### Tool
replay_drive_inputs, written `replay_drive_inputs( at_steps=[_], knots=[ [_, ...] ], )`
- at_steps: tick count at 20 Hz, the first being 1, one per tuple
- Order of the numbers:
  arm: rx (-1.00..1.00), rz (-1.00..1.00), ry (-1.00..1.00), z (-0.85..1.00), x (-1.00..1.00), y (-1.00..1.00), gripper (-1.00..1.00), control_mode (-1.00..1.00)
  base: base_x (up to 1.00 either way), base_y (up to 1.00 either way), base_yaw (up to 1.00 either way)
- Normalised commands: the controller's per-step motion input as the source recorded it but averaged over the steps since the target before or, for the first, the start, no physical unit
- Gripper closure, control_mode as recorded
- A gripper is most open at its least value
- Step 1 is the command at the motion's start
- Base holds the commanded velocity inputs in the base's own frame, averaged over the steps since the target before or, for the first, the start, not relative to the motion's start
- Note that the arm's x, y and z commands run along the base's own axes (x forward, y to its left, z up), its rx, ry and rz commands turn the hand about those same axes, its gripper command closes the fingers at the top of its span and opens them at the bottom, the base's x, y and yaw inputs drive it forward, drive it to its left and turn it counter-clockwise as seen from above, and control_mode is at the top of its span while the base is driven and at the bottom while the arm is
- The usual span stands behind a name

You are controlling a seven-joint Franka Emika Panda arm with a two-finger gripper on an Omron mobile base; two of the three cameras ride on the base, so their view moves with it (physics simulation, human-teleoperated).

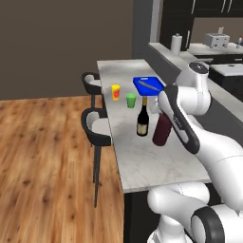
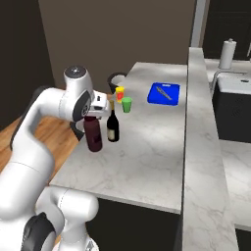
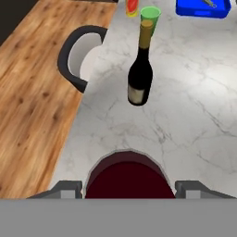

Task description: Place the drinks on the dining counter in a tight cluster.

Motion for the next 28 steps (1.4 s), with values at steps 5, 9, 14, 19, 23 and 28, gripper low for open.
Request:
replay_drive_inputs(
  at_steps=[5,9,14,19,23,28],
  knots=[
    [0.00,-0.10,0.00,0.00,0.00,0.00,1.00,-1.00,0.00,0.00,0.00],
    [0.00,-0.04,-0.03,-0.08,0.00,0.00,1.00,-1.00,0.00,0.00,0.00],
    [0.00,0.00,-0.03,-0.20,0.00,0.00,1.00,-1.00,0.00,0.00,0.00],
    [0.00,0.00,-0.04,-0.16,0.00,0.00,1.00,-1.00,0.00,0.00,0.00],
    [0.00,0.00,0.00,-0.16,0.00,0.00,1.00,-1.00,0.00,0.00,0.00],
    [0.00,-0.01,0.00,-0.14,0.02,0.00,1.00,-1.00,0.00,0.00,0.00]
  ],
)
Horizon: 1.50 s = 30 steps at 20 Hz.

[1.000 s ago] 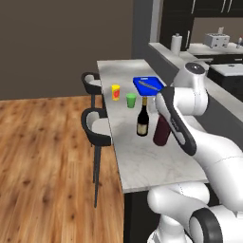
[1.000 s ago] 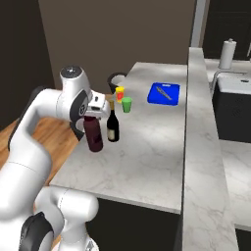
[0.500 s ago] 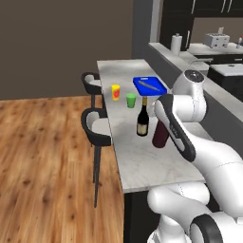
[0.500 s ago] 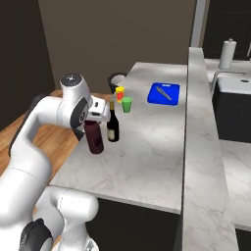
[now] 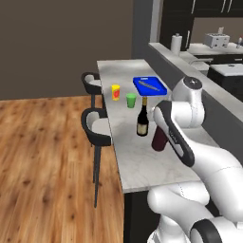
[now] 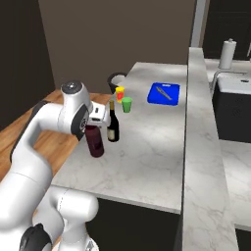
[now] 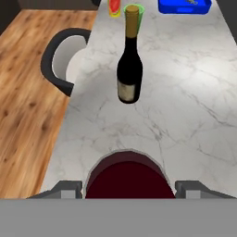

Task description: Place the drinks on the dining counter in a tight cluster.

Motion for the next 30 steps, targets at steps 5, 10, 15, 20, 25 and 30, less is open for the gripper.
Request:
replay_drive_inputs(
  at_steps=[5,10,15,20,25,30],
  knots=[
    [0.00,-0.02,0.00,-0.01,0.00,0.00,1.00,-1.00,0.00,0.00,0.00],
    [0.00,-0.03,0.00,-0.01,0.01,0.00,1.00,-1.00,0.00,0.00,0.00],
    [0.00,-0.02,0.00,0.00,0.19,0.00,1.00,-1.00,0.00,0.00,0.00],
    [0.00,-0.01,-0.01,0.00,0.17,0.00,1.00,-1.00,0.00,0.00,0.00],
    [0.00,0.00,0.00,0.00,0.02,0.00,1.00,-1.00,0.00,0.00,0.00],
    [0.00,0.00,0.00,-0.01,0.12,0.00,1.00,-1.00,0.00,0.00,0.00]
  ],
)
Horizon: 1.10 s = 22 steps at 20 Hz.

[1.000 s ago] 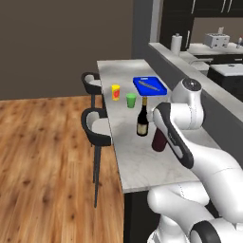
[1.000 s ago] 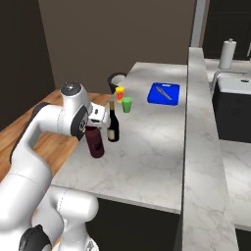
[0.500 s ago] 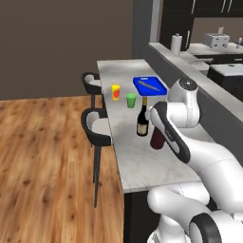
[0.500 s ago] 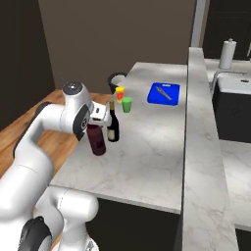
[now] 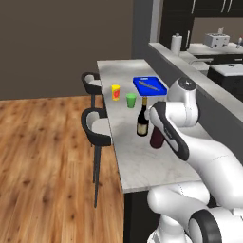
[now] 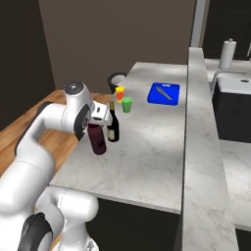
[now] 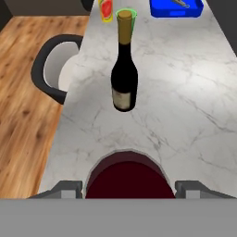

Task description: Place the drinks on the dining counter in a tight cluster.

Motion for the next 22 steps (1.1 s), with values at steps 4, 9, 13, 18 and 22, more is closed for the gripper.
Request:
replay_drive_inputs(
  at_steps=[4,9,13,18,22],
  knots=[
    [0.00,0.00,0.00,0.00,0.02,0.00,1.00,-1.00,0.00,0.00,0.00],
    [0.00,0.00,0.05,0.00,0.00,0.00,1.00,-1.00,0.00,0.00,0.00],
    [0.00,0.00,0.13,-0.01,0.00,0.00,1.00,-1.00,0.00,0.00,0.00],
    [0.00,0.00,0.14,-0.03,0.06,0.00,1.00,-1.00,0.00,0.00,0.00],
    [0.00,0.00,0.04,0.00,0.04,0.00,1.00,-1.00,0.00,0.00,0.00]
  ],
)
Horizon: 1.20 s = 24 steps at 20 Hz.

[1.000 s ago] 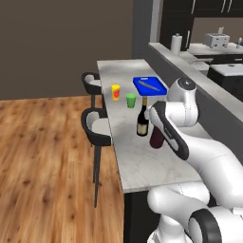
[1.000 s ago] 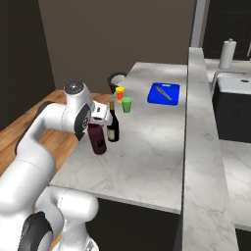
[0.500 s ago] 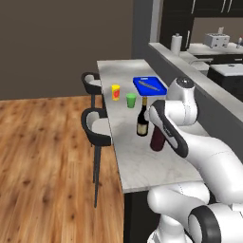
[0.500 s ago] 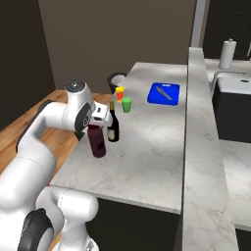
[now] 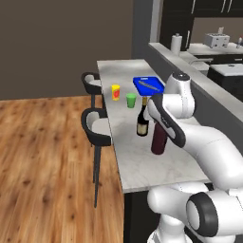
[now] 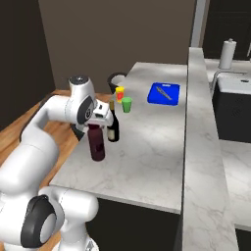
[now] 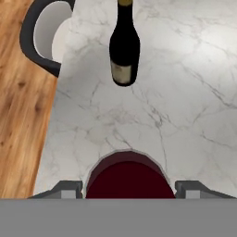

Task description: Place the drinks on the dining counter in a tight cluster.

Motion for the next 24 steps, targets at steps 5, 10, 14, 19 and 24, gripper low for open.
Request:
replay_drive_inputs(
  at_steps=[5,10,14,19,24],
  knots=[
    [0.02,0.00,-0.11,0.00,0.00,0.00,1.00,-1.00,0.00,0.00,0.00],
    [0.03,0.00,-0.15,0.00,0.06,0.00,1.00,-1.00,0.00,0.00,0.00],
    [0.01,0.00,-0.10,0.00,0.17,0.00,1.00,-1.00,0.00,0.00,0.00],
    [0.00,0.00,-0.01,0.00,0.09,0.00,1.00,-1.00,0.00,0.00,0.00],
    [0.00,0.00,0.09,0.00,0.01,0.00,1.00,-1.00,0.00,0.00,0.00]
  ],
)
